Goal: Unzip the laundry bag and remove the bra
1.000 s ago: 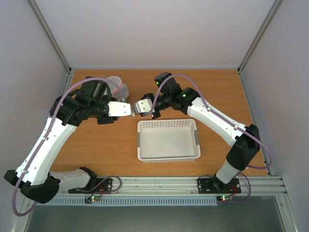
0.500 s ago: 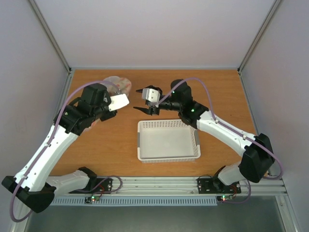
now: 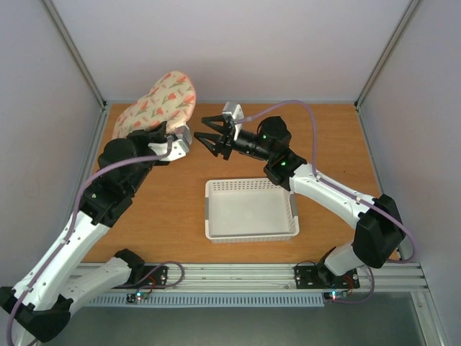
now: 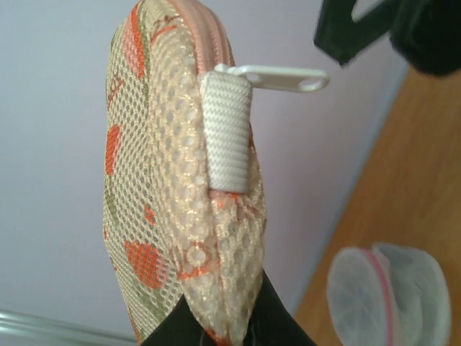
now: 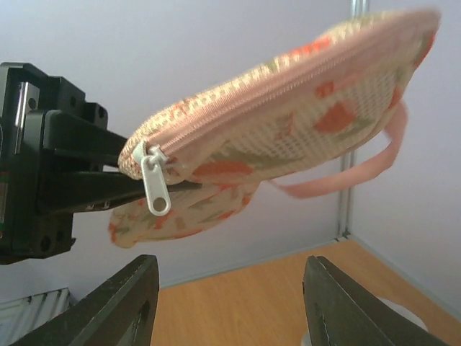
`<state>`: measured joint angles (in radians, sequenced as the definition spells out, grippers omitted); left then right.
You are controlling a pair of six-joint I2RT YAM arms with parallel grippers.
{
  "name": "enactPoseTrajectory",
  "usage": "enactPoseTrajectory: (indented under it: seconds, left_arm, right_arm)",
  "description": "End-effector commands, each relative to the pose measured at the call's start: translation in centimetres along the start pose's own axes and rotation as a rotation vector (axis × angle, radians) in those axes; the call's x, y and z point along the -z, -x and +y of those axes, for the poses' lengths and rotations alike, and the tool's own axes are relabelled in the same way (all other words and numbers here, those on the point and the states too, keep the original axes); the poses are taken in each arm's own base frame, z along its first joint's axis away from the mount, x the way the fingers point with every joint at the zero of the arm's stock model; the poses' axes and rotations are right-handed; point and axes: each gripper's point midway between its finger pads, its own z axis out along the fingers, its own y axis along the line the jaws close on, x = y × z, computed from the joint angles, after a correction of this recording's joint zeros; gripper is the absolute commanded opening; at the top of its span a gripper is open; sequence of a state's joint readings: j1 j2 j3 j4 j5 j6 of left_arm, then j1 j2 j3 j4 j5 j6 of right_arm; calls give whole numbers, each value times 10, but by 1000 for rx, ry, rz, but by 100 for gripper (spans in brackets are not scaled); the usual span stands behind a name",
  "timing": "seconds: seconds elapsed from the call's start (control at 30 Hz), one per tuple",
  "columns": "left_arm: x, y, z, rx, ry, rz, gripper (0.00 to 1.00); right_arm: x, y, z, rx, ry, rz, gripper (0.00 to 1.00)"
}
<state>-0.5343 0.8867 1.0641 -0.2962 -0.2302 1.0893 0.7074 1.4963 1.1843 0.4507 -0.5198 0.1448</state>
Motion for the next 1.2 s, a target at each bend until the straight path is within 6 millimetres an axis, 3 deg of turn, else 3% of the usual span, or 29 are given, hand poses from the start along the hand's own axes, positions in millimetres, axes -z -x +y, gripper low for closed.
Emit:
enactPoseTrajectory:
  seconds: [0.0,0.17,0.4,0.87,1.0,1.17]
  left_arm:
    - [18,47,43,-129,217,-241,1]
    - [26,58,28,-251,216,-342,1]
    - [24,58,25,-301,237,-345,1]
    - [15,46,20,-319,209,-274,1]
    - [14,45,19,-321,203,-265,1]
    - [14,44,18,-327,198,-261,1]
  right_arm:
    - [4,23,29,-3,107,-96,57]
    - [12,29,51,90,140,-132,58]
    - [11,28,43,105,83,-131,53]
    - [10,29,46,220,-99,-120,41]
    - [9,28,43,216,-114,-113,34]
    - [10,28,39,212,-138,-108,18]
